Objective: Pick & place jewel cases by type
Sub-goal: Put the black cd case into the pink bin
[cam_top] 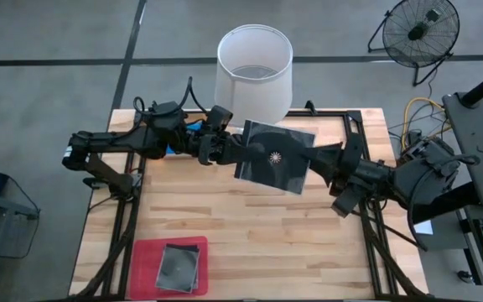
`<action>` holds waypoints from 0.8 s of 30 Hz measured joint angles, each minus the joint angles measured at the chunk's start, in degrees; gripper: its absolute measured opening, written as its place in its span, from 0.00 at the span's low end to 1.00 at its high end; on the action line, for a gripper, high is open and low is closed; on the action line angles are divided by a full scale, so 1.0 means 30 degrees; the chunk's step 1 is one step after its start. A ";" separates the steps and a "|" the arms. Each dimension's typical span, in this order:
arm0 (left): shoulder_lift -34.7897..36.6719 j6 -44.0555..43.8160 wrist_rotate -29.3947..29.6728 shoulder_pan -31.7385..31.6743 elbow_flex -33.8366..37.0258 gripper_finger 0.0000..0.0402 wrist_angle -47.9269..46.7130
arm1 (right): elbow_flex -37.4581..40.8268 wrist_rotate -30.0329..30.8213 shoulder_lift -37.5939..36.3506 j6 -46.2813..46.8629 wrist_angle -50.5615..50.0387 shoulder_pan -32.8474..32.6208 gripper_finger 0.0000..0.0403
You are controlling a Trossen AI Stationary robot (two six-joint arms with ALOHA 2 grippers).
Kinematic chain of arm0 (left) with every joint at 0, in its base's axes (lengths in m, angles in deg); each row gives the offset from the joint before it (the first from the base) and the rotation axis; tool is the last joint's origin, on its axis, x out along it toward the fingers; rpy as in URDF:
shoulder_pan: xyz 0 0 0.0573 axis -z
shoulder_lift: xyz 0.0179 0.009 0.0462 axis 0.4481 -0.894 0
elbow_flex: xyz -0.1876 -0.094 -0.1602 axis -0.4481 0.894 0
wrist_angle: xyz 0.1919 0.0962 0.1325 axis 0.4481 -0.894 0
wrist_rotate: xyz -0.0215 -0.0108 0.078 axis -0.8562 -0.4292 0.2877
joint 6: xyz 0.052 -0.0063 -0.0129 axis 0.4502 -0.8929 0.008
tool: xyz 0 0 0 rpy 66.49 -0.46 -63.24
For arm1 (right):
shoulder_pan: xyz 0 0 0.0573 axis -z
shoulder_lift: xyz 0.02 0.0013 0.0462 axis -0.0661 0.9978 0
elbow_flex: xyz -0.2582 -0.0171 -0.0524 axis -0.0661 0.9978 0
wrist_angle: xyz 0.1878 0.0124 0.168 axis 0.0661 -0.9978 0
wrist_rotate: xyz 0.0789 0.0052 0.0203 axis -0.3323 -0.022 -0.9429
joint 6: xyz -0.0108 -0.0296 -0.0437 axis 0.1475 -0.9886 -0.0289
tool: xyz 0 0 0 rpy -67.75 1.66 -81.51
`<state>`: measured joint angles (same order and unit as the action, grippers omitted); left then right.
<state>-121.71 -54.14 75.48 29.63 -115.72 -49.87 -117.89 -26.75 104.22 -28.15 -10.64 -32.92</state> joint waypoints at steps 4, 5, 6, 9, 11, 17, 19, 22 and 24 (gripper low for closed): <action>0.0007 0.0239 -0.0001 0.0000 0.0000 0.00 0.0032 | 0.0001 0.0527 -0.0439 0.0091 0.0000 -0.0057 0.50; 0.0007 0.0284 -0.0003 0.0000 0.0000 0.00 0.0123 | -0.0006 0.0595 -0.0556 0.0091 0.0006 -0.0058 0.52; 0.0007 0.0287 0.0000 -0.0007 0.0000 0.00 0.0220 | -0.0006 0.0649 -0.0681 0.0091 0.0015 -0.0058 0.53; 0.0015 0.0468 0.0008 -0.0060 0.0000 0.00 0.0227 | -0.0006 0.1053 -0.1016 0.0086 0.0061 -0.0063 0.55; 0.0015 0.0924 0.0000 -0.0087 0.0000 0.00 0.0240 | -0.0006 0.1758 -0.1218 0.0270 0.0266 -0.0058 0.55; 0.0126 0.3966 -0.0170 -0.0095 0.0000 0.00 0.0185 | -0.0006 0.3200 -0.2447 0.2549 0.1307 -0.0051 0.55; 0.0266 0.5087 -0.0168 -0.0095 0.0000 0.00 0.0171 | -0.0006 0.3195 -0.2947 0.4291 0.1392 -0.0043 0.55; 0.0443 0.6323 -0.0157 -0.0146 -0.0005 0.00 0.0216 | -0.0006 0.3171 -0.3731 0.7216 0.1389 -0.0006 0.53; 0.0590 0.7443 -0.0133 -0.0168 -0.0005 0.00 0.0155 | -0.0006 0.3152 -0.4240 0.9658 0.1344 0.0015 0.52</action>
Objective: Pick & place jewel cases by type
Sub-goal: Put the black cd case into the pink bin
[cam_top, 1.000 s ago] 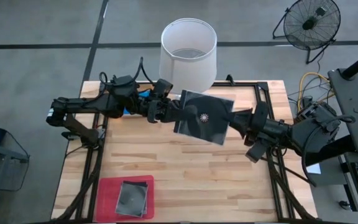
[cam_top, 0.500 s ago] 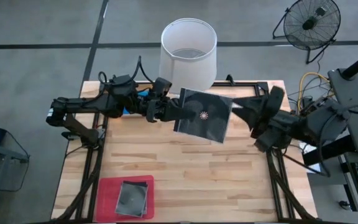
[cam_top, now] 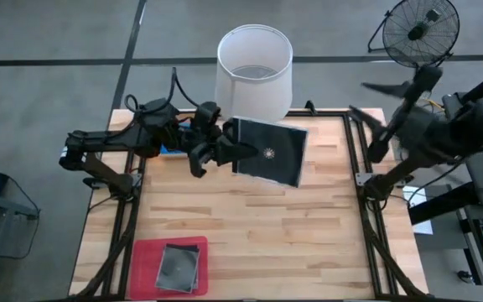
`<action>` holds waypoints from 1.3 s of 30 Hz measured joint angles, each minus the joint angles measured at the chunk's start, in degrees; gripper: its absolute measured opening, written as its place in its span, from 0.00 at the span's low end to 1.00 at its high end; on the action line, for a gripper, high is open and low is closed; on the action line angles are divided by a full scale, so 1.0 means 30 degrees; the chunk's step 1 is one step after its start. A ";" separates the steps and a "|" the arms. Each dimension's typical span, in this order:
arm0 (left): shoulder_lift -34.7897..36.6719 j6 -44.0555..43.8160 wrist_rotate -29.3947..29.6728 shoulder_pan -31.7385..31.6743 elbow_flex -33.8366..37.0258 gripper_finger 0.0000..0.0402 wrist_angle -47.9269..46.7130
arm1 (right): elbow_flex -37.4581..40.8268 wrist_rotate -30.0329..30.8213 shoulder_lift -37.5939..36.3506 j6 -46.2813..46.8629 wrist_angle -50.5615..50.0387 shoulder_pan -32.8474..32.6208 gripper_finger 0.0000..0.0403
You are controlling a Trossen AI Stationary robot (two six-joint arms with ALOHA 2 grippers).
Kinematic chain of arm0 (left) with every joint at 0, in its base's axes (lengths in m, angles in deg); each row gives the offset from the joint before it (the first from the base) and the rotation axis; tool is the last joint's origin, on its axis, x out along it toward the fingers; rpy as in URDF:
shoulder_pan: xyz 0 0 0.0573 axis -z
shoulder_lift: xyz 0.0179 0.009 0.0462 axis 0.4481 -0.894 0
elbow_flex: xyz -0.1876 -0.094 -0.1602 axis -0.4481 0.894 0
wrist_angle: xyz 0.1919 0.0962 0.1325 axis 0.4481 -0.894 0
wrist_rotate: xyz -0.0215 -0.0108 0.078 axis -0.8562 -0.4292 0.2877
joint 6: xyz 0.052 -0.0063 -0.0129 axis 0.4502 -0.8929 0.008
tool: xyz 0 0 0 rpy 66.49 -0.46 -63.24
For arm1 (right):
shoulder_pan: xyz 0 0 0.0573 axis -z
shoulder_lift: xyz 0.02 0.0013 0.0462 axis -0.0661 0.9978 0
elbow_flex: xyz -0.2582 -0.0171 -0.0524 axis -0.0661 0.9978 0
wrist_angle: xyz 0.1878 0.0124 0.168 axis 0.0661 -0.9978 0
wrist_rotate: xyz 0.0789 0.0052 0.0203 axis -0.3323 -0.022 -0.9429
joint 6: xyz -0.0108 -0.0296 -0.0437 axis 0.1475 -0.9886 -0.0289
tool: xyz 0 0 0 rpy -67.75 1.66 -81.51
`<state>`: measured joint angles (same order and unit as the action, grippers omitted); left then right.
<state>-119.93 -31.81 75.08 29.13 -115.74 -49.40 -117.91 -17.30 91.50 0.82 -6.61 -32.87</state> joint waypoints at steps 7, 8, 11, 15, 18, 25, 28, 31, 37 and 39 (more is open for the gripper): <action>0.0521 0.2726 0.0153 -0.0051 -0.0007 0.00 -0.0483 | -0.0020 -0.0086 -0.1286 0.9266 -0.3971 0.0406 0.48; 0.0661 0.3014 0.0166 -0.0051 -0.0009 0.00 -0.0797 | -0.0022 -0.0151 -0.1377 1.0415 -0.5049 0.0408 0.47; 0.1014 0.3786 0.0199 -0.0051 -0.0009 0.00 -0.1701 | -0.0015 -0.0534 -0.1440 1.3920 -0.8080 0.0405 0.46; 0.1500 0.4303 0.0568 -0.0051 -0.0016 0.00 -0.2660 | -0.0007 -0.2753 -0.1139 1.7371 -1.0414 0.0401 0.44; 0.1735 0.4900 0.1073 -0.0051 -0.0059 0.00 -0.3532 | 0.0041 -0.4069 -0.0604 1.8000 -1.0790 0.0401 0.43; 0.1901 0.6171 0.2368 -0.0051 -0.1646 0.00 -0.7958 | 0.0830 -0.5455 -0.0032 1.9678 -1.0870 0.0558 0.37; 0.1905 0.6938 0.2381 -0.0044 -0.2303 0.00 -0.8979 | 0.1778 -0.5454 -0.0359 2.1038 -1.0877 0.0568 0.35; 0.1975 0.7512 0.2363 -0.0029 -0.2819 0.00 -0.9935 | 0.3093 -0.5450 -0.0791 2.1858 -1.0867 0.0568 0.33; 0.2018 0.8029 0.2361 -0.0029 -0.3317 0.00 -1.1288 | 0.6712 -0.5433 -0.2063 2.3439 -0.9666 0.0568 0.27; 0.2018 0.8072 0.2359 -0.0029 -0.3282 0.00 -1.1634 | 0.8170 -0.5435 -0.2673 2.3488 -0.8552 0.0568 0.25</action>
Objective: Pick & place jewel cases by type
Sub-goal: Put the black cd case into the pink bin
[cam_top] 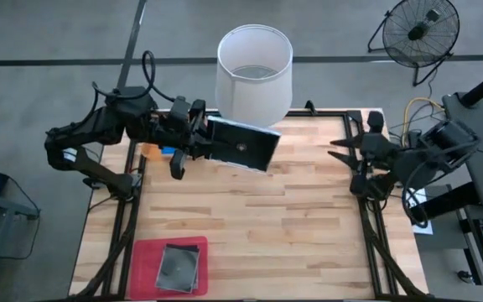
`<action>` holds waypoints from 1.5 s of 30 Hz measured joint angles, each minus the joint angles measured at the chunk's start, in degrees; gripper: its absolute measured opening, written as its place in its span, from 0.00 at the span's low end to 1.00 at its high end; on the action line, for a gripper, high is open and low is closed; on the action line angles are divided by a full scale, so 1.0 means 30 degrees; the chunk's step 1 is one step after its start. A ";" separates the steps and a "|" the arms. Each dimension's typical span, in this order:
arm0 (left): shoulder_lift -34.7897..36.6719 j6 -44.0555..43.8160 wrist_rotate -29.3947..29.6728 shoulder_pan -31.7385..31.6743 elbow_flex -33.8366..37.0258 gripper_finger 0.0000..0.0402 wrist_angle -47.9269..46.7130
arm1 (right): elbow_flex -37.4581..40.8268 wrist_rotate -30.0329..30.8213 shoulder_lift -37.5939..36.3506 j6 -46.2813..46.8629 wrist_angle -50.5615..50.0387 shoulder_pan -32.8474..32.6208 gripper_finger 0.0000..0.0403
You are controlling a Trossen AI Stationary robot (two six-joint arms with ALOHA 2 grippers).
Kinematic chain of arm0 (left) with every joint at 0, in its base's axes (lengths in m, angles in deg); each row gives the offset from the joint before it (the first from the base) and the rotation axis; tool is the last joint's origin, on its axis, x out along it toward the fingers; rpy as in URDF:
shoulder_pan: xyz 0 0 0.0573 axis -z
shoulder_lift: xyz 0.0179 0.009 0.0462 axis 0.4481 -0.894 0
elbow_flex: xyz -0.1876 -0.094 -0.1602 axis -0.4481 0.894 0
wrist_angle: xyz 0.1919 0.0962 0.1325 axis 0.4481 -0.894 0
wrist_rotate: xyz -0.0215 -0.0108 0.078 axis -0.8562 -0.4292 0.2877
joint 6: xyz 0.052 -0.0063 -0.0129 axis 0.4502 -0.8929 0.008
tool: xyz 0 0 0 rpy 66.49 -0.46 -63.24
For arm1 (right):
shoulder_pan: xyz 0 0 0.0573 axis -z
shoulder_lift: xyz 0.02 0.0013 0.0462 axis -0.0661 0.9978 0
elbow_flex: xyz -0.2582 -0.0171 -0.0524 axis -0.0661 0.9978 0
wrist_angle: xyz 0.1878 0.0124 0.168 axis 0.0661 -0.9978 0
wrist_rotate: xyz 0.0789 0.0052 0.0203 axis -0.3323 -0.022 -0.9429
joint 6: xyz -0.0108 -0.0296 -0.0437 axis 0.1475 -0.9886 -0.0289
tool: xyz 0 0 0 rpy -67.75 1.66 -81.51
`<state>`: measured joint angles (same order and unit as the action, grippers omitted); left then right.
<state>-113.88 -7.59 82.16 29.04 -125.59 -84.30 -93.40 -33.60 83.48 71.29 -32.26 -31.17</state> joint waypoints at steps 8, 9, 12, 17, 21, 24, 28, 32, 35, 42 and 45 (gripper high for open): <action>0.0041 0.0193 -0.0179 0.0041 0.0005 0.00 -0.1661 | 0.5960 -0.1197 -0.2532 -0.0053 0.5757 0.0508 0.06; 0.0085 0.0187 -0.0211 0.0060 0.0002 0.00 -0.1838 | 0.6622 -0.1306 -0.2794 -0.0029 0.6228 0.0612 0.04; 0.0284 -0.0031 -0.0247 0.0073 0.0009 0.00 -0.2140 | 0.8502 -0.1546 -0.3556 0.0021 0.7472 0.0852 0.02; 0.0663 -0.0872 -0.1202 0.0073 -0.0006 0.00 -0.3673 | 1.0987 -0.2955 -0.4571 0.0445 0.8867 0.1743 0.02; 0.0756 -0.1989 -0.2199 0.0093 -0.0091 0.00 -0.5541 | 1.2379 -0.4303 -0.5233 0.0741 0.9680 0.2806 0.02; 0.0784 -0.2252 -0.2484 0.0305 -0.0347 0.00 -0.6530 | 1.3056 -0.5255 -0.5521 0.0689 1.0324 0.3532 0.02; 0.0787 -0.2271 -0.3228 0.0787 -0.0619 0.00 -0.7258 | 1.3316 -0.6573 -0.5597 -0.0125 1.0927 0.4364 0.02; 0.0780 -0.3165 -0.5404 0.0787 -0.1025 0.00 -0.7948 | 1.3316 -0.7071 -0.5602 -0.0349 1.0998 0.4992 0.02; 0.0666 -0.3927 -0.7284 0.0780 -0.1186 0.00 -0.8477 | 1.3316 -0.7932 -0.5604 -0.0906 1.1128 0.5529 0.02; -0.0586 -0.5031 -1.2337 0.0898 -0.1149 0.00 -1.1098 | 1.3323 -0.9677 -0.5326 -0.1298 1.1570 0.6590 0.02; -0.1167 -0.4798 -1.3506 0.1025 -0.1149 0.00 -1.2695 | 1.3330 -0.9821 -0.5250 -0.1320 1.1636 0.6750 0.02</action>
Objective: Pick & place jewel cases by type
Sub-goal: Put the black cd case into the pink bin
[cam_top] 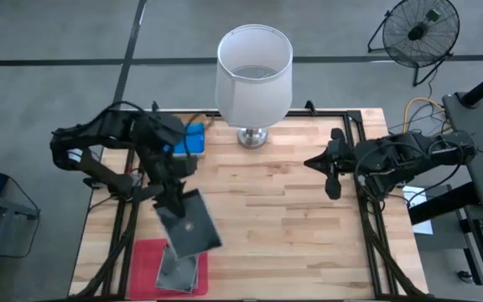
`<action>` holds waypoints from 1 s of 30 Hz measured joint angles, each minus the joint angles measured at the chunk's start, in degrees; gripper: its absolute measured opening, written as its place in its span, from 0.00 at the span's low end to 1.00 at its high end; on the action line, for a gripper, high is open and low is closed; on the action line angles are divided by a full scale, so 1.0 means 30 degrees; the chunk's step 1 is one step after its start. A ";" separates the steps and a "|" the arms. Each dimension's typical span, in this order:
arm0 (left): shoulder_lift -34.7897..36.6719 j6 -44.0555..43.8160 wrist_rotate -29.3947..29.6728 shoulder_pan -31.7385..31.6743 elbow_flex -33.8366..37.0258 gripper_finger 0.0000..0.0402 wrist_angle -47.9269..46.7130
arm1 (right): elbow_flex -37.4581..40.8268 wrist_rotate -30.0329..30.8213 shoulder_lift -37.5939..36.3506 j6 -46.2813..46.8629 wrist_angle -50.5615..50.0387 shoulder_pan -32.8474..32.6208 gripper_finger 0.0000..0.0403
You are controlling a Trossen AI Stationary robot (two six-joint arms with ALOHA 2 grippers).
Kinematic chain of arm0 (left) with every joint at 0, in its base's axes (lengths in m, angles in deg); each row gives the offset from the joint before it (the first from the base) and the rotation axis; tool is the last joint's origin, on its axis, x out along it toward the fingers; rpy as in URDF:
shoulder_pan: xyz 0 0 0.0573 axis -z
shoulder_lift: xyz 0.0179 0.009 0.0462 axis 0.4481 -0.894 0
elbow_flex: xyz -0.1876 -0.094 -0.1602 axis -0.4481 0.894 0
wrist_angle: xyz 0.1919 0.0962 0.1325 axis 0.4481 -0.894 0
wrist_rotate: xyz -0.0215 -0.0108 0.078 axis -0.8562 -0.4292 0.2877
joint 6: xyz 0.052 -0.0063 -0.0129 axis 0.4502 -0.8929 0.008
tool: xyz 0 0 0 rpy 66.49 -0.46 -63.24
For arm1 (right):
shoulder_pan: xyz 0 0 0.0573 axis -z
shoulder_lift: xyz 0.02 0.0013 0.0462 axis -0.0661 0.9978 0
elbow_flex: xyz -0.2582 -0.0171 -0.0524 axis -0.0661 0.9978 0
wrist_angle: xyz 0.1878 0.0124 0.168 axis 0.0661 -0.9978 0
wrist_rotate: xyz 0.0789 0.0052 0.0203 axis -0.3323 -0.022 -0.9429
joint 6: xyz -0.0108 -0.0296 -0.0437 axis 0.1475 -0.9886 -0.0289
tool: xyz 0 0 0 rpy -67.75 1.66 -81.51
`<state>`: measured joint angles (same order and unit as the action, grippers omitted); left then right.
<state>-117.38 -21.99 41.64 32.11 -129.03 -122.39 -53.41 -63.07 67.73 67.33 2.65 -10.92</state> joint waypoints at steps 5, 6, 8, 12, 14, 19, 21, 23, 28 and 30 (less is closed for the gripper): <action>-0.0694 0.1668 -0.0192 0.0277 0.0011 0.00 -0.3557 | 0.0000 -0.0055 0.0160 -0.0029 0.0088 0.0055 0.02; -0.0833 0.1955 0.0152 0.0366 0.0022 0.00 -0.4058 | 0.0000 -0.0051 0.0174 -0.0032 0.0085 0.0055 0.02; -0.1110 0.2493 0.0486 0.0574 0.0029 0.00 -0.4945 | 0.0000 -0.0057 0.0235 -0.0028 0.0088 0.0055 0.02; -0.2052 0.3657 0.1287 0.1369 0.0047 0.00 -0.6446 | 0.0000 -0.0058 0.0388 -0.0031 0.0094 0.0053 0.02; -0.2632 0.4329 0.1712 0.1879 0.0066 0.00 -0.7311 | 0.0000 -0.0051 0.0489 -0.0036 0.0103 0.0055 0.02; -0.3967 0.5386 0.1986 0.3061 0.0472 0.00 -0.7643 | 0.0000 -0.0058 0.0723 -0.0129 0.0103 0.0048 0.02; -0.4361 0.5675 0.1991 0.3324 0.0824 0.00 -0.7603 | 0.0000 -0.0082 0.0814 -0.0189 0.0110 0.0048 0.02; -0.4509 0.5713 0.2023 0.3647 0.1443 0.00 -0.7655 | 0.0000 -0.0315 0.0907 -0.0197 0.0114 0.0048 0.02; -0.4319 0.5960 0.3106 0.3965 0.3531 0.00 -0.7630 | 0.0000 -0.0466 0.0987 -0.0241 0.0121 0.0033 0.02; -0.4019 0.5813 0.3545 0.3987 0.4614 0.00 -0.7364 | 0.0000 -0.0488 0.1008 -0.0333 0.0125 0.0033 0.02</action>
<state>-129.44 -4.55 52.27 44.08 -115.19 -144.48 -53.41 -64.53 70.76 66.33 3.02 -10.82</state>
